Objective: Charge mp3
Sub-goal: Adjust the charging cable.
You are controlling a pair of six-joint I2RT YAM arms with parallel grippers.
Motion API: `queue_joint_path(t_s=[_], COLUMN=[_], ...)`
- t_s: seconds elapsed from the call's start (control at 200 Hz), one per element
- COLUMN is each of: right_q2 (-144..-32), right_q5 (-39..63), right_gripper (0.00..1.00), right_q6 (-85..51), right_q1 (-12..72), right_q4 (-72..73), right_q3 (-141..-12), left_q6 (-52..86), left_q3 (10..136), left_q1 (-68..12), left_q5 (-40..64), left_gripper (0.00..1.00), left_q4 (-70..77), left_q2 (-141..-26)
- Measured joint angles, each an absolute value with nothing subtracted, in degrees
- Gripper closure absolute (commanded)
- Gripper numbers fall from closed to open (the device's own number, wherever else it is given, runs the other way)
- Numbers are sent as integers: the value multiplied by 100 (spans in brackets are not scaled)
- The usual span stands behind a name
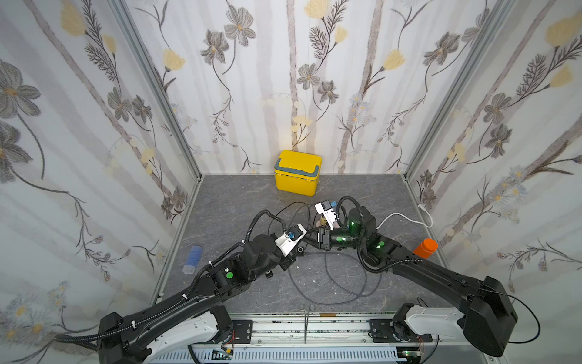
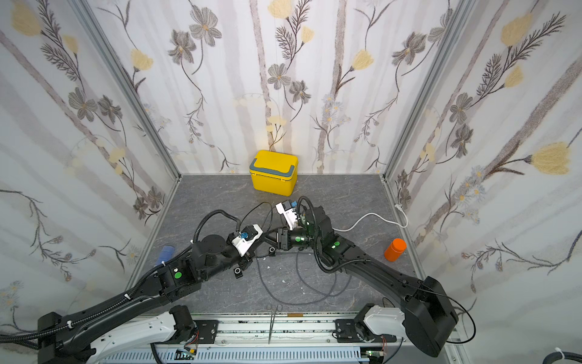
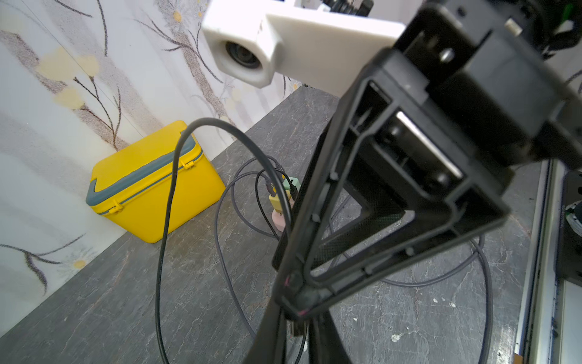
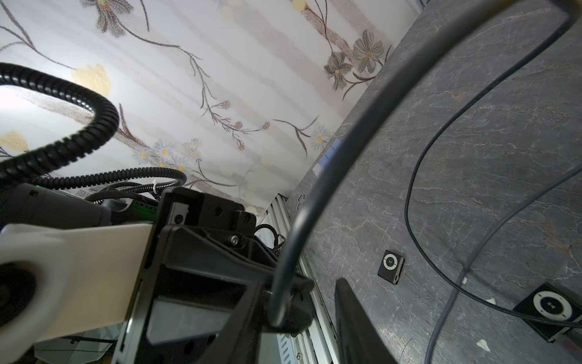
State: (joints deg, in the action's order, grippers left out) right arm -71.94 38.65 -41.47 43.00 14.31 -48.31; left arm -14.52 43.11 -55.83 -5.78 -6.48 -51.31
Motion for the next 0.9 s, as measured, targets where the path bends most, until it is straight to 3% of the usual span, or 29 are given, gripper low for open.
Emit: queue_joint_path(t_s=[0.095,0.31,0.51,0.674,0.899], right_q2=[-7199,-7199,-7314,-7369,-7487], right_q5=[3887,4014,4178,4353,4482], right_gripper=[78,79,87,100,100], right_q6=[-4147,-4132,-4016,-3848,-3638], right_q1=[4307,4300,4294,4296,4298], right_q4=[1385,1264,980,792,572], right_q3=[-4831,-4886,-4987,-5022,-5133], left_q6=[-1494,-1710,-1981,-2215,-2554], left_q3=[4327,4397,4534,4615,4742], left_q1=[-5583,-5583,-5583,-5583,-5588], left_q5=[-528,-467,-519,-508,-515], left_gripper=[95,95,95,95,90], left_q4=[-784,-969,-1234,-1525,-1820], left_q2=[-5135,-5218,-5319,-5315,-5384])
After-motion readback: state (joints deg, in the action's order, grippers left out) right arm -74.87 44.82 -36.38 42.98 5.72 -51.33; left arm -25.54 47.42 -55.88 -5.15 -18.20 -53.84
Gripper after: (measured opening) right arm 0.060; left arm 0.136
